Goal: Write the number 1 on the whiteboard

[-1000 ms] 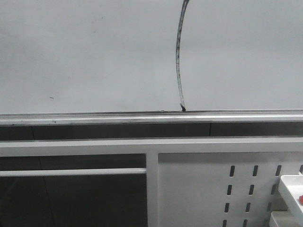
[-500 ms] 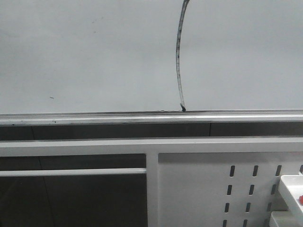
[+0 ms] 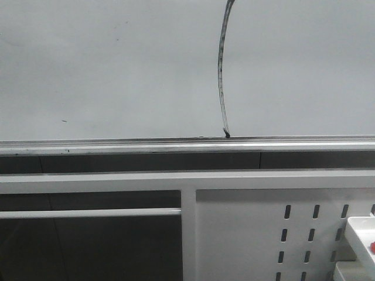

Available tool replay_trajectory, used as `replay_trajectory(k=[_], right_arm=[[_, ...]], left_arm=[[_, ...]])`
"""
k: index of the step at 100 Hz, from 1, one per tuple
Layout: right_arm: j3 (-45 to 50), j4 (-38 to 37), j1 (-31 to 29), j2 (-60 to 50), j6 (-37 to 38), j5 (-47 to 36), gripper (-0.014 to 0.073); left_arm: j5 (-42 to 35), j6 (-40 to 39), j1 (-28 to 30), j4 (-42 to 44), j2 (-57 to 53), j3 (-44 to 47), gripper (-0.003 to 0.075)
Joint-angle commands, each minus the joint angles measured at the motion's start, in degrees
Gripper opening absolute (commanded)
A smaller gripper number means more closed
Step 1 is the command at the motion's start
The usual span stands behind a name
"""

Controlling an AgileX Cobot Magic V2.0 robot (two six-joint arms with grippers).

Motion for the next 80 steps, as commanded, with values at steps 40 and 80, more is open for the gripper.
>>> replay_trajectory(k=[40,80], right_arm=[[3.9,-4.9,-3.59,-20.12,1.09,4.36,-0.0054],[27.33,-42.23,-3.59,-43.05,43.07,3.37,-0.0054]], left_arm=[[-32.36,-0.67,0.1,-19.65,-0.15,12.56,-0.002],[-51.14,-0.67,-9.85,-19.06,8.26,10.04,-0.002]])
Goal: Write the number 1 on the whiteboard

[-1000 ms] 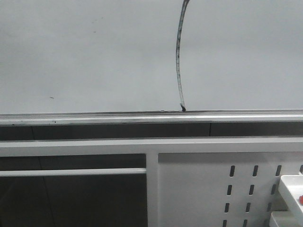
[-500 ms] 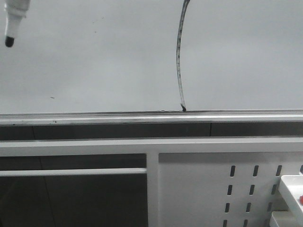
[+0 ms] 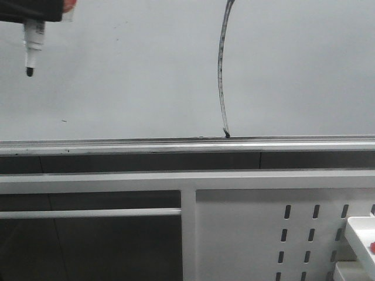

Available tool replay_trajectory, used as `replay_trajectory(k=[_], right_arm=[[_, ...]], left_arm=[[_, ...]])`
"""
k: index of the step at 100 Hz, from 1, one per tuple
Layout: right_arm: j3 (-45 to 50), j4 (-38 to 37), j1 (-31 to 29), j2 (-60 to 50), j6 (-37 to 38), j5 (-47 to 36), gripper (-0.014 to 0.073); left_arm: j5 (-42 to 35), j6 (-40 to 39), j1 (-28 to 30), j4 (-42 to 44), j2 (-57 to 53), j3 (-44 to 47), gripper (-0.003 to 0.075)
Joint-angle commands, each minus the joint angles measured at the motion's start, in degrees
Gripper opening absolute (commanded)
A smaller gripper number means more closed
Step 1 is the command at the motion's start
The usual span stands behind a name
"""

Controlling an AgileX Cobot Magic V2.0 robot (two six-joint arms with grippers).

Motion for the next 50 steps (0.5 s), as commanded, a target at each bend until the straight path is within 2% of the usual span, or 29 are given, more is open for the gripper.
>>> replay_trajectory(k=[1,18,28,40,50], right_arm=[[1.99,-8.83,-0.4,-3.57,8.41,-3.89,-0.0054],[6.27,-9.82,-0.4,-8.5,10.86,-1.28,-0.0054],[7.03,-9.82,-0.4,-9.14,10.94,1.45,-0.0054],[7.13,-9.82,-0.4,-9.14,10.94,3.41,-0.0055],[7.13,-9.82,-0.4,-9.14,10.94,3.41,-0.0055]], left_arm=[[-6.67,-0.56,-4.33,1.4,2.02,-3.42,-0.002],[-22.89,-3.12,-14.32,4.33,8.86,-6.66,-0.002],[-31.5,-14.09,-16.83,8.64,13.7,-7.95,-0.0019],[-33.78,-29.98,-16.82,19.33,19.17,-9.08,-0.0019],[-35.83,-36.98,-16.82,23.87,23.35,-10.1,-0.002]])
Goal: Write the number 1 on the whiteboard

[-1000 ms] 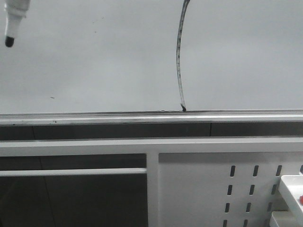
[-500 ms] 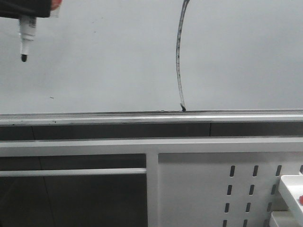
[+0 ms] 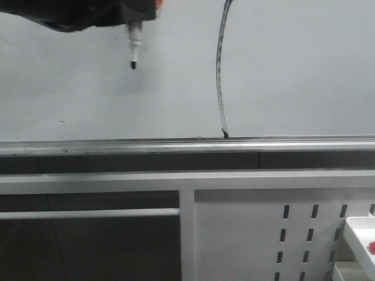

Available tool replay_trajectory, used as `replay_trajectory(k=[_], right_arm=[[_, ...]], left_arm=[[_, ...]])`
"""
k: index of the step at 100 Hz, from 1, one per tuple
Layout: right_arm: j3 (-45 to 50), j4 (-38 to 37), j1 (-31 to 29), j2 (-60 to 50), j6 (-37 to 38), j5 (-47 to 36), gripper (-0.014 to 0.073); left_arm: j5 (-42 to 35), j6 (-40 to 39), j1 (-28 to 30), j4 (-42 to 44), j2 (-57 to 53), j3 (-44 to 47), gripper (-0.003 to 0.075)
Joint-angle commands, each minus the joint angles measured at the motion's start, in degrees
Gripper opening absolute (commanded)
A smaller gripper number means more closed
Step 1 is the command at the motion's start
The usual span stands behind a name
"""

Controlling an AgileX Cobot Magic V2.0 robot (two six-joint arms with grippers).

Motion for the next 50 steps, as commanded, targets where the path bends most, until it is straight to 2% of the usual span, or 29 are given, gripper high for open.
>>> replay_trajectory(k=[1,18,50], right_arm=[[-1.33,-2.19,-0.4,0.47,0.2,-3.01,-0.0054],[-1.33,-2.09,-0.4,0.47,0.2,-3.01,-0.0055],[-1.33,-2.09,-0.4,0.47,0.2,-2.5,-0.0055]], left_arm=[[-5.68,-7.73,-0.58,6.33,1.88,-2.72,-0.002],[-8.54,-9.24,-0.25,6.21,6.22,-4.22,-0.002],[-5.06,-9.32,6.18,5.75,7.92,-7.39,-0.002]])
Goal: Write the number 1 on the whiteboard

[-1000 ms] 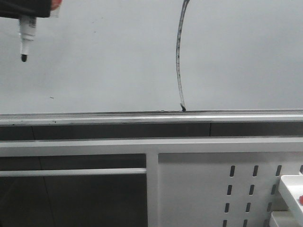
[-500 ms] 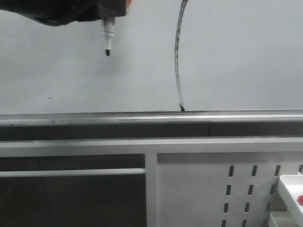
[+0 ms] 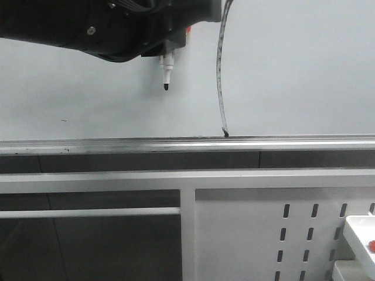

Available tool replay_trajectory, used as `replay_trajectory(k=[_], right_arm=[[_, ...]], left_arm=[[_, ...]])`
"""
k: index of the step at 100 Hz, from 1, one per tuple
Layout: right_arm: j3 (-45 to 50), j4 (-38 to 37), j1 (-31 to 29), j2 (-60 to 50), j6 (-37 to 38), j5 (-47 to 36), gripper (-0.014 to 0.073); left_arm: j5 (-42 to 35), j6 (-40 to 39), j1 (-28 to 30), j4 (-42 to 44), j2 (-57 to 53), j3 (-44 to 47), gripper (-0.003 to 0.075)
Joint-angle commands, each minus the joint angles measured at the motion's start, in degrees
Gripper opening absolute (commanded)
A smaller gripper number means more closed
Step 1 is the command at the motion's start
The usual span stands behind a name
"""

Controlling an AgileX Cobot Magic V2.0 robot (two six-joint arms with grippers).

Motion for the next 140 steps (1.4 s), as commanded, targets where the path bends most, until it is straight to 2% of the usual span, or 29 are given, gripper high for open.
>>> replay_trajectory(k=[1,14,28,35,43,47,75,97,117,140], right_arm=[[-1.33,-2.0,-0.4,0.47,0.02,-3.08,-0.0055],[-1.33,-2.0,-0.4,0.47,0.07,-3.08,-0.0055],[-1.33,-2.0,-0.4,0.47,0.16,-3.04,-0.0054],[-1.33,-2.0,-0.4,0.47,0.35,-2.95,-0.0055],[-1.33,-1.87,-0.4,0.47,1.28,-2.67,-0.0054],[-1.33,-1.87,-0.4,0.47,2.15,-2.39,-0.0054],[-1.33,-1.87,-0.4,0.47,2.45,-2.39,-0.0055],[-1.33,-1.87,-0.4,0.47,2.45,-2.39,-0.0055],[-1.33,-1.87,-0.4,0.47,2.45,-2.39,-0.0055],[-1.33,-1.87,-0.4,0.47,2.45,-2.39,-0.0054]], left_arm=[[-4.4,-1.05,3.21,-0.04,-1.36,-3.24,-0.002],[-2.74,-1.05,5.85,-0.04,-1.36,-3.6,-0.002],[-4.85,-1.05,5.46,-0.04,-1.36,-3.6,-0.002],[-9.93,-1.05,3.35,-1.65,-1.36,-3.6,-0.002],[-20.44,-1.05,-0.18,-6.65,-1.36,-3.6,-0.002],[-23.13,-1.05,-1.67,-7.64,-1.36,-3.6,-0.002],[-22.59,-0.27,-1.98,-9.45,-1.36,-3.74,-0.002],[-19.18,6.17,0.3,-12.95,-1.36,-3.74,-0.002],[-15.08,6.15,2.69,-13.07,-1.36,-3.74,-0.002],[-14.63,6.15,2.92,-13.19,-1.36,-3.74,-0.002]])
